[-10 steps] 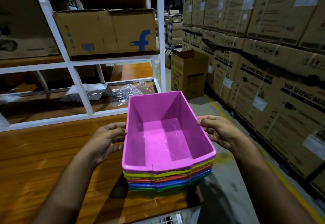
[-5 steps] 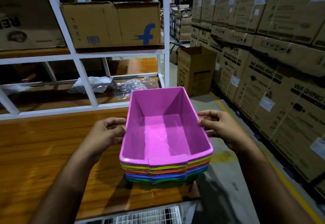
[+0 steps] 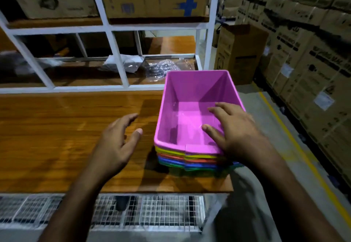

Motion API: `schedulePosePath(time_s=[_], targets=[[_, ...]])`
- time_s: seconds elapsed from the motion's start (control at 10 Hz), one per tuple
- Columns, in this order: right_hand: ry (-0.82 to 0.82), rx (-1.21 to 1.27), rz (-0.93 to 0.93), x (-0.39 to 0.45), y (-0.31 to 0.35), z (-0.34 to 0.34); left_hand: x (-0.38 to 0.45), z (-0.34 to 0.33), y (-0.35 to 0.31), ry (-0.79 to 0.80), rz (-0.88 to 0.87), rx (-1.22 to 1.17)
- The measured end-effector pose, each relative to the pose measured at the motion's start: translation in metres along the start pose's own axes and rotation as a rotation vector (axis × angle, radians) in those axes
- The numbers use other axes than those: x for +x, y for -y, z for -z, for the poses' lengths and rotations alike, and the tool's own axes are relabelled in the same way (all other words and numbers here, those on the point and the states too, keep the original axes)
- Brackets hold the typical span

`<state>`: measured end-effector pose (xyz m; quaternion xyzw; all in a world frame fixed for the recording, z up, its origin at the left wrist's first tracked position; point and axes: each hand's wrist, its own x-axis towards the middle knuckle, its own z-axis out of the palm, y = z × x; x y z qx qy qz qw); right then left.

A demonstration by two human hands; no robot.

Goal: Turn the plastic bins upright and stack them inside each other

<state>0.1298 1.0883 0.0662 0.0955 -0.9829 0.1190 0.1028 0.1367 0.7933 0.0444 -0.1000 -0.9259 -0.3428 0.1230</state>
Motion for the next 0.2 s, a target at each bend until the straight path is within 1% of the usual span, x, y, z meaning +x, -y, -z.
schedulePosePath(time_s=[0.1, 0.2], targets=[[0.024, -0.032, -0.007, -0.001, 0.041, 0.002, -0.012, 0.028, 0.022, -0.038, 0.029, 0.092], [-0.025, -0.026, 0.049, 0.006, 0.086, 0.0, -0.02, 0.058, 0.049, -0.041, 0.015, 0.157]])
